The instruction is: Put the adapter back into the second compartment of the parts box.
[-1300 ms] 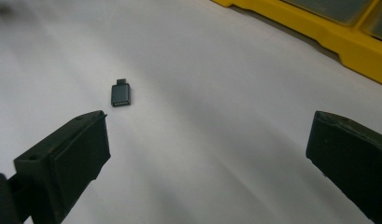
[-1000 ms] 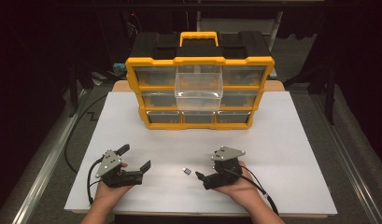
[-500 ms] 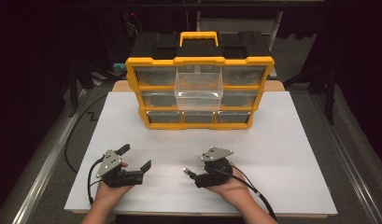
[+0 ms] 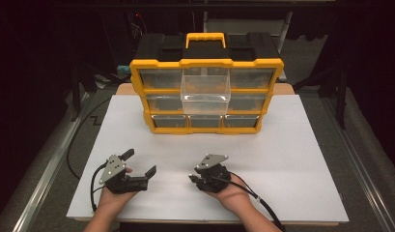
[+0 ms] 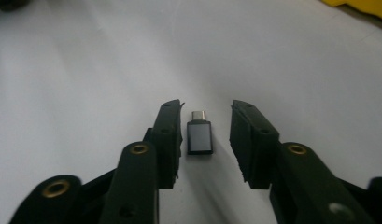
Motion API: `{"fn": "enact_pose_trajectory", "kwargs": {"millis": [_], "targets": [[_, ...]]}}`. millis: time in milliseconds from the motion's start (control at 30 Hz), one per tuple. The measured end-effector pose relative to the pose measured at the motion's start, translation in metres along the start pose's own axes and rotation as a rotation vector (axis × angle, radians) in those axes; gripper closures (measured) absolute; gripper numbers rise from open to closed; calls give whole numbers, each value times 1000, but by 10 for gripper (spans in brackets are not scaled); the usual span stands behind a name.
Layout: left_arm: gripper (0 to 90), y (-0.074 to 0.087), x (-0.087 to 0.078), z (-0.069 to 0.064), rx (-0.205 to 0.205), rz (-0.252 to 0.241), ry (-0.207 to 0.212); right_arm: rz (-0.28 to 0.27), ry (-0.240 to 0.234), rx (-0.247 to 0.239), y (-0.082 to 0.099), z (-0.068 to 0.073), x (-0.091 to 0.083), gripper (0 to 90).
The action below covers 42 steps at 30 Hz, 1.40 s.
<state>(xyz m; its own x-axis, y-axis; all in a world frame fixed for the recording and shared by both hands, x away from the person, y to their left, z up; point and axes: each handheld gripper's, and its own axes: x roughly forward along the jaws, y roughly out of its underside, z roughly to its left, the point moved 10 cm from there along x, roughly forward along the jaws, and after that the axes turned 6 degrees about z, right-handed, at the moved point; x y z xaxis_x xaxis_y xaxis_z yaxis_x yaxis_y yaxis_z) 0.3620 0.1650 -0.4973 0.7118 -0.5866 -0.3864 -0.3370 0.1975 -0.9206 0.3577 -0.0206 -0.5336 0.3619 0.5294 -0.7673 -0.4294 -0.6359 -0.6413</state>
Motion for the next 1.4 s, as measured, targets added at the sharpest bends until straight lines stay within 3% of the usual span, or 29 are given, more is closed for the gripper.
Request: {"fn": "enact_pose_trajectory", "kwargs": {"millis": [367,633,867,1400], "targets": [[2,0,0,0,-4,-2,0,41,15,-37,2,3,10,701],[2,0,-1,0,-7,-4,-3,53,-10,-56,2,2,12,731],[2,0,0,-1,-2,2,0,54,-6,-61,2,2,12,773],[2,0,-1,-2,-7,-2,6,43,-5,-54,1,2,11,777]]}}
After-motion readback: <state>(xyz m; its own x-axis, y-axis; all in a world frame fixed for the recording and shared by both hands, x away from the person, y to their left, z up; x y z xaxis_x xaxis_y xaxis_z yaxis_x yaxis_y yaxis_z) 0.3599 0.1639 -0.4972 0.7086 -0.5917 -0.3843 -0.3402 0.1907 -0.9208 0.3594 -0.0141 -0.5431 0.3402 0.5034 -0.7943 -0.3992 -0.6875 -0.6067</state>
